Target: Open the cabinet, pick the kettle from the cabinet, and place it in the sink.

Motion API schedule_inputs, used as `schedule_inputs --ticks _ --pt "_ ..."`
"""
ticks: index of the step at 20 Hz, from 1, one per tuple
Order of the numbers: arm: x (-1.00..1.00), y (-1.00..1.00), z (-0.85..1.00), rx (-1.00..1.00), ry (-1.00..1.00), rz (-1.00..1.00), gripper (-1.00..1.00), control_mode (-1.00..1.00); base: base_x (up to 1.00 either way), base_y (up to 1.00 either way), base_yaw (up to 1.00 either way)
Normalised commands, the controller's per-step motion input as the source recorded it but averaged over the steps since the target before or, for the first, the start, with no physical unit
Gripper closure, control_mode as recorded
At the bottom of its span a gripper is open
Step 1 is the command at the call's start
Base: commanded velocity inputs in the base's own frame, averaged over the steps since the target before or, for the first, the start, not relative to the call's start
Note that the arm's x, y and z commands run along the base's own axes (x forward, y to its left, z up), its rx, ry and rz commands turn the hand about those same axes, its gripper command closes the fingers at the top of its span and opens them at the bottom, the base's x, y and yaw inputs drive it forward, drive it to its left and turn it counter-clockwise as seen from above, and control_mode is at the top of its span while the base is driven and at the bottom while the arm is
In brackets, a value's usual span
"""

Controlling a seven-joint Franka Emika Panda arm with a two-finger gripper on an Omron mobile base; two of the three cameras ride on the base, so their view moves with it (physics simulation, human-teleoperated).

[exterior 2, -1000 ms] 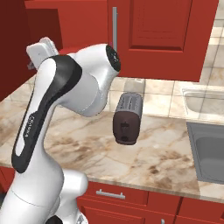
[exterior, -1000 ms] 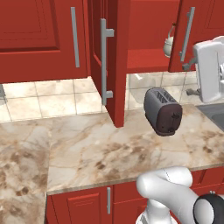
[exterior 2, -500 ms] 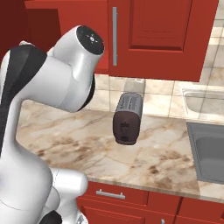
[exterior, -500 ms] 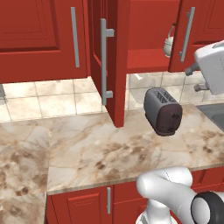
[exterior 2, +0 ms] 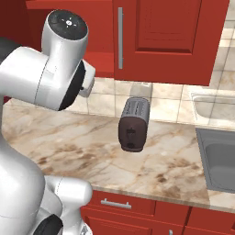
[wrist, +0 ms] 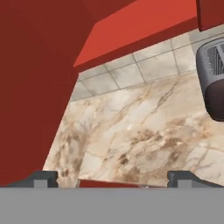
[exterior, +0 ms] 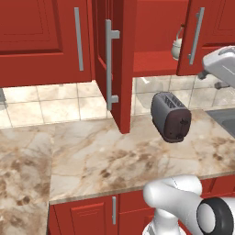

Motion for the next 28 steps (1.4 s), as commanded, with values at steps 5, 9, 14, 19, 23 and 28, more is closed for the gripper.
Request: schedule_inputs --ticks 5,9,14,19,23,28 --pt "0.21 -0.27 0.00 -0.07 -0.07 -0.13 -1.00 -1.00 0.00 0.00 0.00" --pt "0.30 -0.24 0.00 -0.02 -0.05 -0.09 -1.00 -1.00 0.00 0.00 0.00" --pt "0.42 -0.11 0.00 0.00 -0.02 -0.11 -1.00 -1.00 0.00 0.00 0.00" --pt "0.45 -0.15 0.00 -0.02 -0.01 -0.07 -1.00 -1.00 0.00 0.00 0.00" --pt "0.51 -0.12 0.00 -0.05 0.00 -0.07 -1.00 -1.00 0.00 0.00 0.00" --pt "0.46 -0.22 0.03 -0.03 0.00 -0.05 -1.00 -1.00 0.00 0.00 0.00"
